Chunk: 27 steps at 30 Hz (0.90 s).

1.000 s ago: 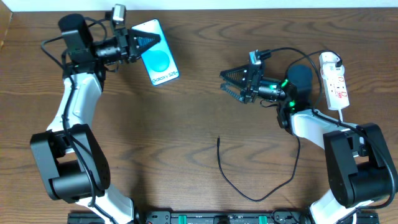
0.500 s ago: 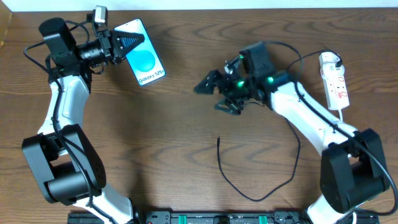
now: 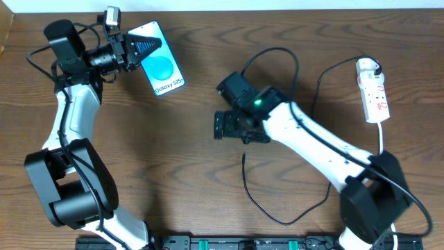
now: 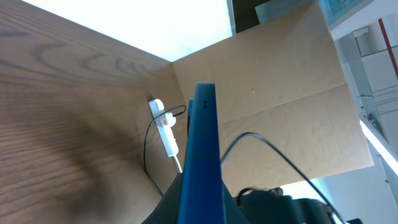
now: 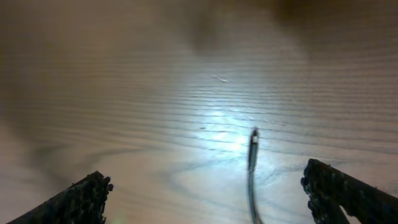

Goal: Plug charger to phone and switch on socket
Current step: 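Move the right gripper down to the black cable's USB-C plug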

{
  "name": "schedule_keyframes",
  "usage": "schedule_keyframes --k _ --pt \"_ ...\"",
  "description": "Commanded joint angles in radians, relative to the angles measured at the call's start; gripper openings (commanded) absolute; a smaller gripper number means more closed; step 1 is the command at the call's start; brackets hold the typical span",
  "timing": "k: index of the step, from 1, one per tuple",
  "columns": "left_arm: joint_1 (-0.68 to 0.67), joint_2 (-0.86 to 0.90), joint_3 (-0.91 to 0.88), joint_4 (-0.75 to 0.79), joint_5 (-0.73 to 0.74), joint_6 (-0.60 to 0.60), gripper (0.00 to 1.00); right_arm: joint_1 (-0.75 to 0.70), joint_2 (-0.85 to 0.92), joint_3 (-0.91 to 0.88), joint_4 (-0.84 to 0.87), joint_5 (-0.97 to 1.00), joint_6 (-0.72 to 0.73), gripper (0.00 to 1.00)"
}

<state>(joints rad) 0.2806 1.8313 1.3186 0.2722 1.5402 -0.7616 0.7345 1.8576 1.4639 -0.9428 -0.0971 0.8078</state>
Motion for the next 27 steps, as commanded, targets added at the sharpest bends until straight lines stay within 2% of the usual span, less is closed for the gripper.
schedule_keyframes --k 1,3,14,20,27 --pt "0.003 -0.002 0.006 0.007 0.03 0.01 0.08 0.021 0.06 0.008 -0.031 0.076 0.046 0.93" --pt "0.003 -0.002 0.006 0.007 0.03 0.01 0.08 0.031 0.088 0.008 -0.05 0.076 0.068 0.89" --pt "0.002 -0.002 0.006 0.007 0.03 0.01 0.08 0.1 0.172 0.004 -0.117 0.016 0.105 0.87" --pt "0.003 -0.002 0.006 0.007 0.031 0.01 0.07 0.131 0.174 -0.033 -0.107 0.016 0.144 0.89" --pt "0.002 -0.002 0.006 0.007 0.03 0.01 0.07 0.138 0.174 -0.113 -0.026 0.009 0.165 0.85"
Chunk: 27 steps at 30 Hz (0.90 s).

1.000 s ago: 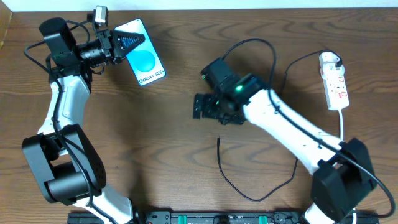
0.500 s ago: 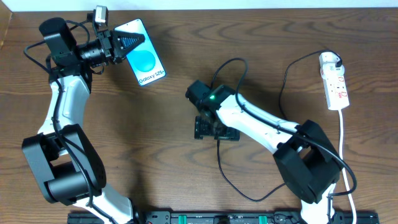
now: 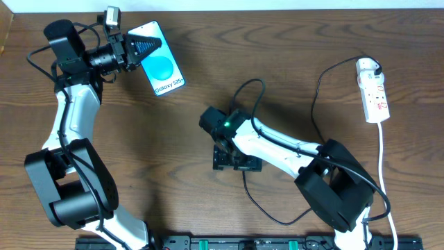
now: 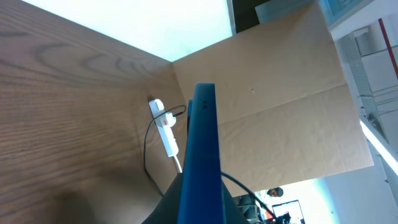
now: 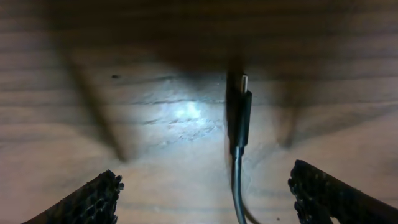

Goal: Plug charger to phone and switch on socket
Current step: 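Move the right gripper down to the black cable's USB-C plug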

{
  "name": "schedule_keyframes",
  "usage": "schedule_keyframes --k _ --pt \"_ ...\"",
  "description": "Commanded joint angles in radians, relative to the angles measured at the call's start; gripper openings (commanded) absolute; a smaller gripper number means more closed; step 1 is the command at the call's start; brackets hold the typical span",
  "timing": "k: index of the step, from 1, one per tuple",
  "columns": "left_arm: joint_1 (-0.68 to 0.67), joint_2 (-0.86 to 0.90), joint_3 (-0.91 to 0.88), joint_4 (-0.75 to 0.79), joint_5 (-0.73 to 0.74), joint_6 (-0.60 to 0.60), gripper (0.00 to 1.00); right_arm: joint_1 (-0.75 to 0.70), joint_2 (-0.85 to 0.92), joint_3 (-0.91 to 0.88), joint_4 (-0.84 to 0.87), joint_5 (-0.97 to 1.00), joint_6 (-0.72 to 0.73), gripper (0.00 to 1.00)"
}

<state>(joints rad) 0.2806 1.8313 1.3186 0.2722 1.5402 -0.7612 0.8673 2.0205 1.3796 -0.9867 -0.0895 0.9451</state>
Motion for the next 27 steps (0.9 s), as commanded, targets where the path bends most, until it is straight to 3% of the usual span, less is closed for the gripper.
schedule_keyframes --k 1,4,6,7,14,17,27 --pt "0.003 -0.002 0.006 0.007 0.03 0.01 0.07 0.005 0.011 -0.039 0.034 0.001 0.027 0.85" --pt "0.003 -0.002 0.006 0.007 0.03 0.01 0.08 0.005 0.011 -0.054 0.059 0.001 0.026 0.82" --pt "0.002 -0.002 0.006 0.007 0.03 0.01 0.08 0.005 0.011 -0.054 0.06 0.001 0.026 0.71" --pt "0.003 -0.002 0.006 0.007 0.031 0.01 0.07 0.005 0.011 -0.054 0.06 0.002 0.026 0.58" --pt "0.003 -0.002 0.006 0.007 0.03 0.01 0.07 0.004 0.011 -0.061 0.079 0.008 0.019 0.26" --pt "0.003 -0.002 0.006 0.007 0.03 0.009 0.07 0.003 0.011 -0.061 0.081 0.009 0.019 0.25" --pt "0.003 -0.002 0.006 0.007 0.031 0.01 0.08 -0.009 0.011 -0.061 0.085 0.035 0.018 0.36"
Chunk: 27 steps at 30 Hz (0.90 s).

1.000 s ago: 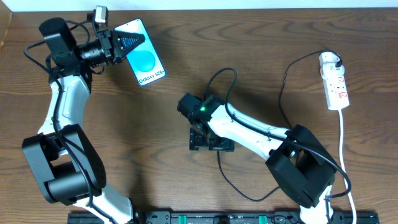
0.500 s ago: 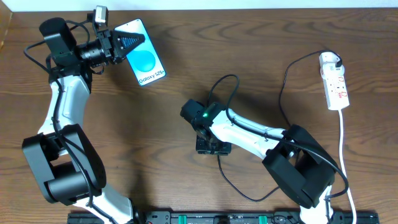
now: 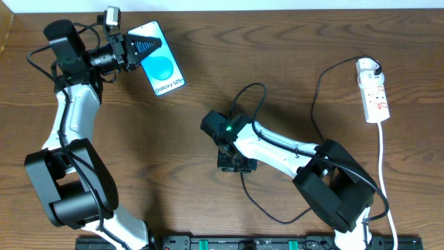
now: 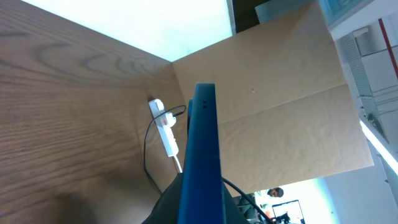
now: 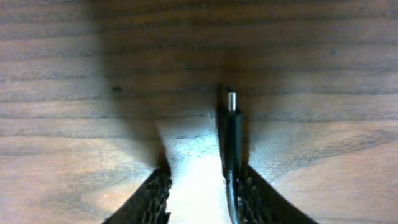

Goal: Plug charger to phone and switch on socket
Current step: 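Move the right gripper down to the black cable's USB-C plug, then grasp the USB-C plug with the right gripper and lift it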

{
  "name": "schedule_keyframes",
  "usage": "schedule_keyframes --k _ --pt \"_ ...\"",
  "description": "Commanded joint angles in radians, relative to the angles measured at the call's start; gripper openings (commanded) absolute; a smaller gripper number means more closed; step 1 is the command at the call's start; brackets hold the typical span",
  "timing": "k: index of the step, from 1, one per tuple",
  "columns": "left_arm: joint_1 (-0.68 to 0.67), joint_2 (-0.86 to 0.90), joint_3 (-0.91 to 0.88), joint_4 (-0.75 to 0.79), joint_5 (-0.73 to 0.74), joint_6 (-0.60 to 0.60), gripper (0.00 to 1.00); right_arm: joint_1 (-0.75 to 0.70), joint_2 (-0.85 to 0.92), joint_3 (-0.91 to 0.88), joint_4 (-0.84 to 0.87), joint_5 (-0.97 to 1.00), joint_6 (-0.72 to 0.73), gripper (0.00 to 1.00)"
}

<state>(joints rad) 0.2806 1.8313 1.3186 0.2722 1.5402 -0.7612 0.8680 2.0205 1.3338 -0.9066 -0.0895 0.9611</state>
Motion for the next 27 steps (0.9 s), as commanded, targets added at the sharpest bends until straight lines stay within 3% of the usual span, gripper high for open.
schedule_keyframes --k 1,7,13,19,27 --pt "0.003 -0.002 0.006 0.007 0.03 0.01 0.07 -0.012 0.011 -0.015 0.006 0.035 -0.002 0.36" --pt "0.003 -0.002 0.006 0.007 0.031 0.009 0.08 -0.026 0.011 -0.015 0.006 0.051 -0.005 0.35" --pt "0.003 -0.002 0.006 0.007 0.03 0.009 0.07 -0.027 0.011 -0.015 0.006 0.05 -0.005 0.24" --pt "0.003 -0.002 0.006 0.007 0.03 0.009 0.07 -0.027 0.011 -0.015 0.006 0.05 -0.008 0.02" --pt "0.003 -0.002 0.006 0.007 0.03 0.009 0.07 -0.027 0.011 -0.014 0.008 0.04 -0.008 0.01"
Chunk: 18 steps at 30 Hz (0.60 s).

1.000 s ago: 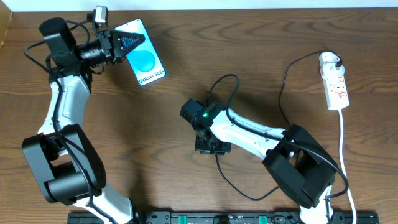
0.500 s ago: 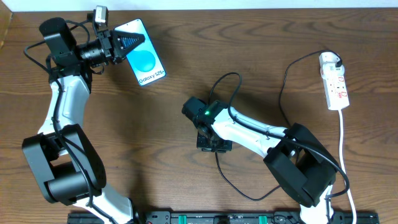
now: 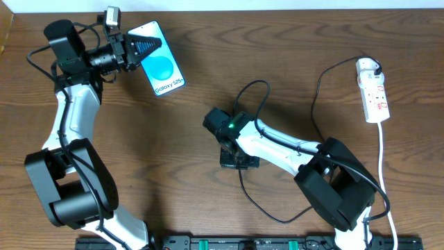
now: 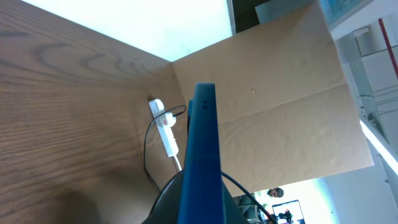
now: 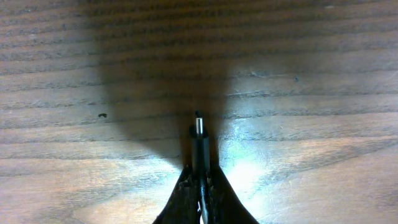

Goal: Plug charger to phone and switch on socket
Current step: 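Grasp the USB-C plug with the right gripper and lift it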

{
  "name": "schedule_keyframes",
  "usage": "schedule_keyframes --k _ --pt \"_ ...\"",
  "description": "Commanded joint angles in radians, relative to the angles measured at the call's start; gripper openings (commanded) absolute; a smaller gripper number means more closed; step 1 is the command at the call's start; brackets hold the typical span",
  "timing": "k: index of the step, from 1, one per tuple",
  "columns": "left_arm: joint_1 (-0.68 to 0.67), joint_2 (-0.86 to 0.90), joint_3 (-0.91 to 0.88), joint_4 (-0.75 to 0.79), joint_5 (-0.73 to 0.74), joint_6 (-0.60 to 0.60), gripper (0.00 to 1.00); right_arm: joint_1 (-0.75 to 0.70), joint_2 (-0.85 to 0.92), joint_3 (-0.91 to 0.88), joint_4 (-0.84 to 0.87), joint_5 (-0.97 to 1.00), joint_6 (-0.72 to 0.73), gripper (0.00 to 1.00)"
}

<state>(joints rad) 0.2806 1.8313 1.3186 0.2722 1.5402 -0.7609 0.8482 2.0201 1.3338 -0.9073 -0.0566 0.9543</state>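
A blue Galaxy phone (image 3: 161, 68) is held at the table's far left by my left gripper (image 3: 139, 50), which is shut on its upper end; the left wrist view shows the phone (image 4: 203, 155) edge-on between the fingers. My right gripper (image 3: 237, 161) sits low over the table's middle, shut on the black charger plug (image 5: 198, 140), whose metal tip points away from the fingers. The black charger cable (image 3: 260, 198) loops across the table. The white socket strip (image 3: 372, 90) lies at the far right.
A cardboard wall (image 4: 280, 99) stands behind the table in the left wrist view. The white lead of the socket strip (image 3: 383, 139) runs along the right edge toward the front. Cable loops (image 3: 253, 90) lie behind my right arm.
My right gripper's fingers stood a little apart on either side of the plug; now they are shut on it. The left arm and phone have not moved.
My right gripper was open and high over the table, the plug end lying ahead of it. Then it was lower, wide open around the plug. Then the fingers were close beside the plug, and now they grip it. My left gripper held the phone throughout.
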Motion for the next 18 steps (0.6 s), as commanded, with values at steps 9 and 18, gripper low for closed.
schedule_keyframes --k 9,18 --pt "0.012 -0.002 0.006 0.007 0.018 0.003 0.07 -0.124 0.011 -0.013 0.233 -0.509 -0.262 0.01" --pt "0.012 -0.002 0.006 0.076 -0.001 -0.032 0.08 -0.23 0.011 -0.013 0.604 -0.891 -0.454 0.01"
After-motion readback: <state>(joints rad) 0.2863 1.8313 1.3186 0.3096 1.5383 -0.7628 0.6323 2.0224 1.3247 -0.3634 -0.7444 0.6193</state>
